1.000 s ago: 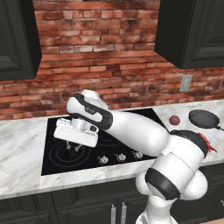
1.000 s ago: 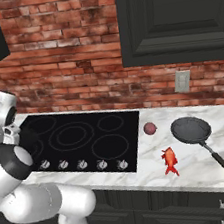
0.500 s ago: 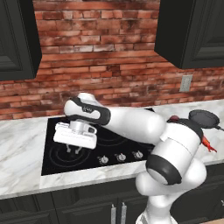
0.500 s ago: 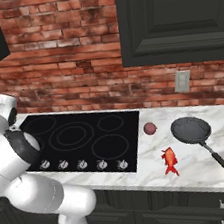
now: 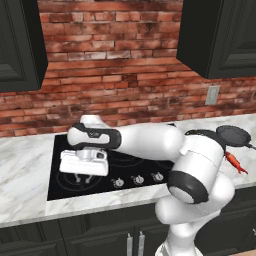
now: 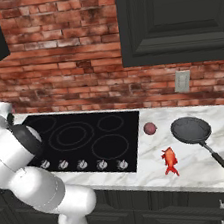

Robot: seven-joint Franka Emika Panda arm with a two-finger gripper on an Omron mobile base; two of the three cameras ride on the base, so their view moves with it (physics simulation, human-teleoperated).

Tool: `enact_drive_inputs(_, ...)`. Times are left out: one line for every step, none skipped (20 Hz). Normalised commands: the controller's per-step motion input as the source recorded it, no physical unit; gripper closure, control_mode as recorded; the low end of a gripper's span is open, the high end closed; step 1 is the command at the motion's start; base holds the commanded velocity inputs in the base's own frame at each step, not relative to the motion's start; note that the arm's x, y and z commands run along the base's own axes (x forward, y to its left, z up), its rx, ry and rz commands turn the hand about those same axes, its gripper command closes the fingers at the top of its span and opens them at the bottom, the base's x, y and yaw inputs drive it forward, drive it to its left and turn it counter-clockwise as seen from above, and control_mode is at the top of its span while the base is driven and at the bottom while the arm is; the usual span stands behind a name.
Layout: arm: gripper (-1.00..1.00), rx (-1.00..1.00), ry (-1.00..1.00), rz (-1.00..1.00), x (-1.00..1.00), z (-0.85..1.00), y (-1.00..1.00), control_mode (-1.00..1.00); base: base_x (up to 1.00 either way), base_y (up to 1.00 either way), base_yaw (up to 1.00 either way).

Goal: Place both pans onto different burners. Then place the onion and the fish on different pans.

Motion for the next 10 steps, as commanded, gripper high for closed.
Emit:
enact_drive_inputs(1.00,-0.12,0.05,-0.01,0.07,-0.36,0.00,-1.00,0.00,0.00,0.00)
enact_drive_inputs(1.00,-0.11,0.04,-0.01,0.06,-0.33,0.00,-1.00,0.00,0.00,0.00)
enact_drive_inputs(1.00,-0.10,0.05,-0.01,0.07,-0.23,0.00,-1.00,0.00,0.00,0.00)
enact_drive_inputs(1.00,-0.09,0.06,-0.02,0.10,-0.19,0.00,-1.00,0.00,0.00,0.00)
enact_drive_inputs(1.00,-0.09,0.09,-0.04,0.14,-0.24,0.00,-1.00,0.00,0.00,0.00)
enact_drive_inputs(1.00,-0.07,0.08,-0.04,0.14,-0.30,0.00,-1.00,0.00,0.00,0.00)
enact_drive_inputs(1.00,-0.06,0.07,-0.06,0.11,-0.34,0.00,-1.00,0.00,0.00,0.00)
enact_drive_inputs(1.00,-0.04,0.05,-0.04,0.03,-0.19,0.00,-1.00,0.00,0.00,0.00)
enact_drive_inputs(1.00,-0.02,0.00,-0.01,0.00,-0.04,0.00,-1.00,0.00,0.00,0.00)
enact_drive_inputs(1.00,0.00,0.00,0.00,0.00,-0.04,0.00,-1.00,0.00,0.00,0.00)
